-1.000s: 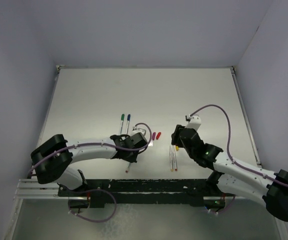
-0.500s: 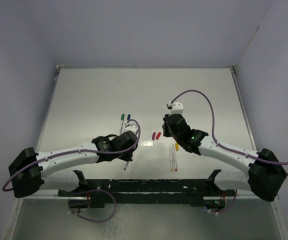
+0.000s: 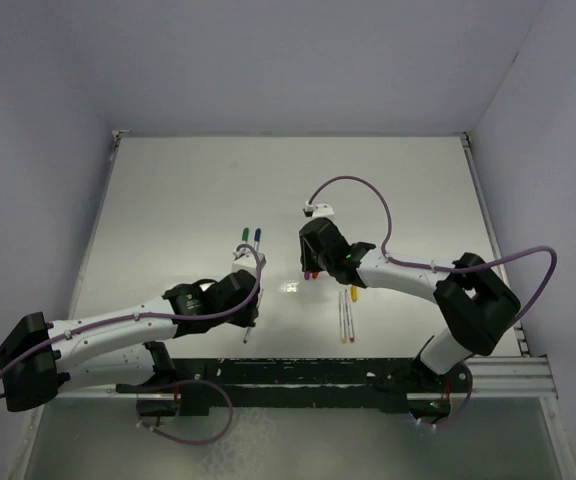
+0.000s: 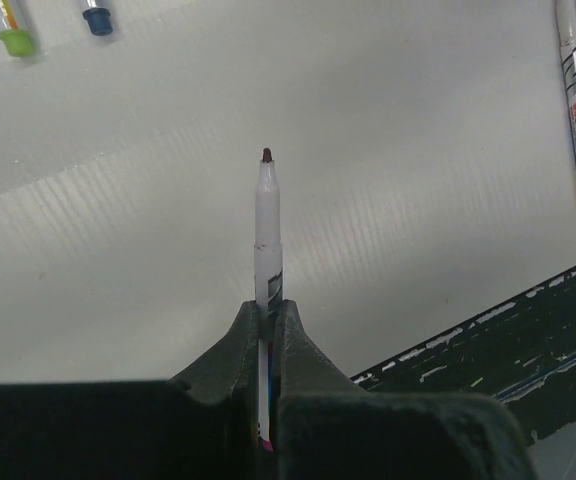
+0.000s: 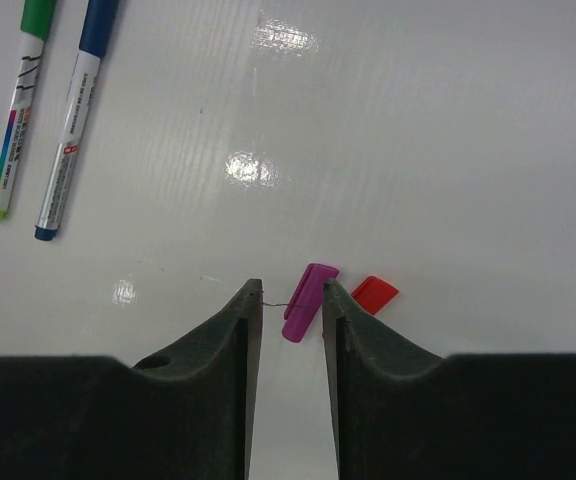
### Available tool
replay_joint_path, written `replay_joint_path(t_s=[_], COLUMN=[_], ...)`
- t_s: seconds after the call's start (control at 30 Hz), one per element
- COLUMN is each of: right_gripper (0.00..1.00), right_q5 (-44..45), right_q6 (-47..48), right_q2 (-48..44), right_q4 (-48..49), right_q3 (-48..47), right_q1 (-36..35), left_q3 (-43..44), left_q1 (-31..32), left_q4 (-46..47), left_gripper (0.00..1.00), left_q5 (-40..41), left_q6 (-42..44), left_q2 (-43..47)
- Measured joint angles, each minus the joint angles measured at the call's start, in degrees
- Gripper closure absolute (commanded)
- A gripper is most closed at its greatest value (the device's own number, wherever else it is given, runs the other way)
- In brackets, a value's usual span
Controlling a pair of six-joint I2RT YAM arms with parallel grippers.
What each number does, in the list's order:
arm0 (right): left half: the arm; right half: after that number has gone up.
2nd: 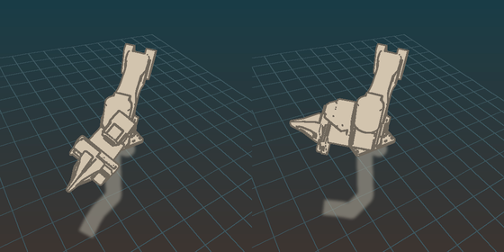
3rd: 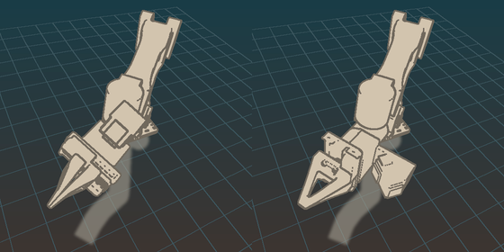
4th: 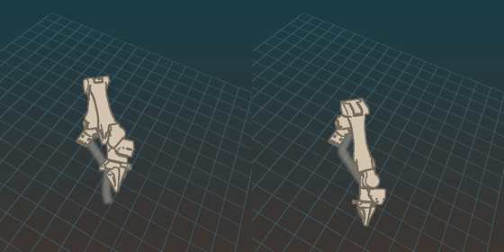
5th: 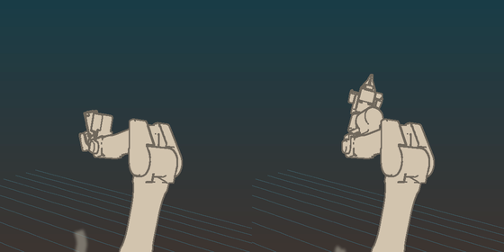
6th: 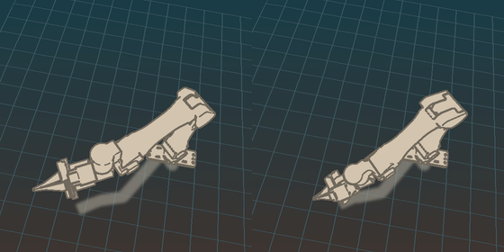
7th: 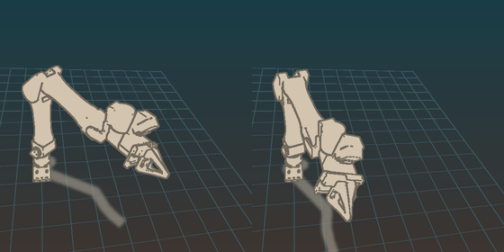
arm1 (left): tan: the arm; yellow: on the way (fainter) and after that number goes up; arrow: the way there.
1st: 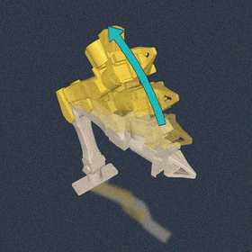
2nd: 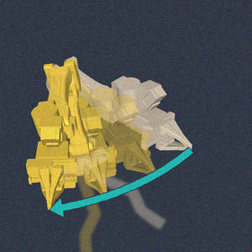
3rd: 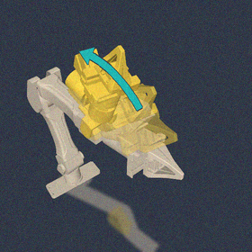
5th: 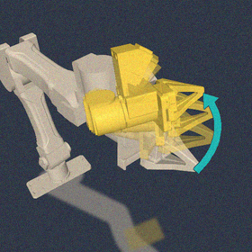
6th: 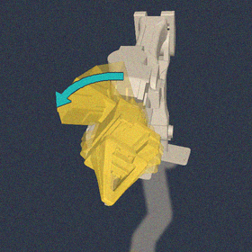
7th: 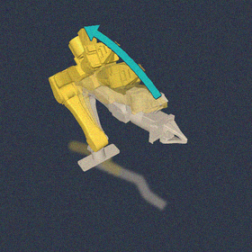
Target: Insert the pens into the pen caps
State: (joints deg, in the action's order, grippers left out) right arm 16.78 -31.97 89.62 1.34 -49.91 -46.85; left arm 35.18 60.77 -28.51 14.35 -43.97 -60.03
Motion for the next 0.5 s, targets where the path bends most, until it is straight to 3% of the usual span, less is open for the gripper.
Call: replay_joint_path(t_s=[0.5], right_gripper=[0.63], right_q5=[-0.4], right_q6=[-1.6], right_q2=[4.5], right_q4=[-1.9], right_q3=[-2.3], right_q1=[0.0], left_q3=[-2.0], left_q1=[0.0], left_q4=[4.2], left_gripper=[1.0], left_q5=[-0.7], left_q6=[0.0], left_q2=[-1.2])
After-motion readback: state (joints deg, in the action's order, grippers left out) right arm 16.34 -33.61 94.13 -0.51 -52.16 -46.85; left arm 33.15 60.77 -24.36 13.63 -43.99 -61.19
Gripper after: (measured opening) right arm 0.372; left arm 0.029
